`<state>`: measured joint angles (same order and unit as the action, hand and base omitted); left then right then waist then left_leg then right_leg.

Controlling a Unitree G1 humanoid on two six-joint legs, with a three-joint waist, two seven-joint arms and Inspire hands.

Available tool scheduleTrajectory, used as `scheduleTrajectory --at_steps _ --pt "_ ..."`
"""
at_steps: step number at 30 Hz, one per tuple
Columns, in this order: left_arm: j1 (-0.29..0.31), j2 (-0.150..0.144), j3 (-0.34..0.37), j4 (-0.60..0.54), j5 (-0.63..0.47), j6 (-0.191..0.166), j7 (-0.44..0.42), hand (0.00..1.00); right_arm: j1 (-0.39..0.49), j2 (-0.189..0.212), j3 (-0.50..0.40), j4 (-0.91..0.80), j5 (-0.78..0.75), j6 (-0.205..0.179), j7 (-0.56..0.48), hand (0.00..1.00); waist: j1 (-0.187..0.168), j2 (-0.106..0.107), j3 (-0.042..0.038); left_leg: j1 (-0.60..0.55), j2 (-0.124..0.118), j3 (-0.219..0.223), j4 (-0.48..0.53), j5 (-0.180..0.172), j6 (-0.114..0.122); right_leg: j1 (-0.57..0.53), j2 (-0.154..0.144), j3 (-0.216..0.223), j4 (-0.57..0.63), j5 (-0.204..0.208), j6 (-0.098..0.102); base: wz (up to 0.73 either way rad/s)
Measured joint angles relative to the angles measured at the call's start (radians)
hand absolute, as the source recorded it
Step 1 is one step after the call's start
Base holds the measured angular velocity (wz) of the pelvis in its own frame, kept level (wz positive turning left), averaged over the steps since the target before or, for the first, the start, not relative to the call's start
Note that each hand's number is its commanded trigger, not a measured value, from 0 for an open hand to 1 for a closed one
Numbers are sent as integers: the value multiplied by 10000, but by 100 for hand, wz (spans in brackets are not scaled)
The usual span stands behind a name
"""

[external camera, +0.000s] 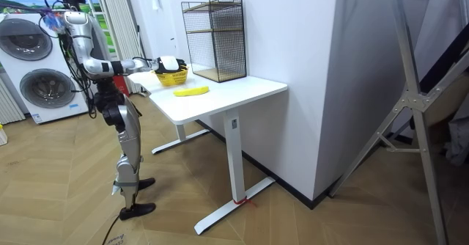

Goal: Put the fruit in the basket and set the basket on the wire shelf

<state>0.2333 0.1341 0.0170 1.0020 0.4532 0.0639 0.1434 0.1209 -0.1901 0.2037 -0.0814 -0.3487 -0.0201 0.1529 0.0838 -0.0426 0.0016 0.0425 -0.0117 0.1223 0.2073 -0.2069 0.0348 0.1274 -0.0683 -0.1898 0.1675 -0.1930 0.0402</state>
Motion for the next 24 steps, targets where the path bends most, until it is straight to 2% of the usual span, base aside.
scheduleTrajectory --at_steps 13,24 --pt "-8 16 -48 -8 -14 -215 26 0 -277 15 -74 -70 1921 -8 -106 0 -79 -23 13 -52 -9 -69 20 0 0 9 -2 -72 2 0 0 1" --pt "-62 5 -315 436 -20 -266 47 0 -360 44 -1136 -1014 2743 -85 -318 0 -330 26 54 -49 -25 -131 1 0 0 31 -3 -63 -3 0 0 1"
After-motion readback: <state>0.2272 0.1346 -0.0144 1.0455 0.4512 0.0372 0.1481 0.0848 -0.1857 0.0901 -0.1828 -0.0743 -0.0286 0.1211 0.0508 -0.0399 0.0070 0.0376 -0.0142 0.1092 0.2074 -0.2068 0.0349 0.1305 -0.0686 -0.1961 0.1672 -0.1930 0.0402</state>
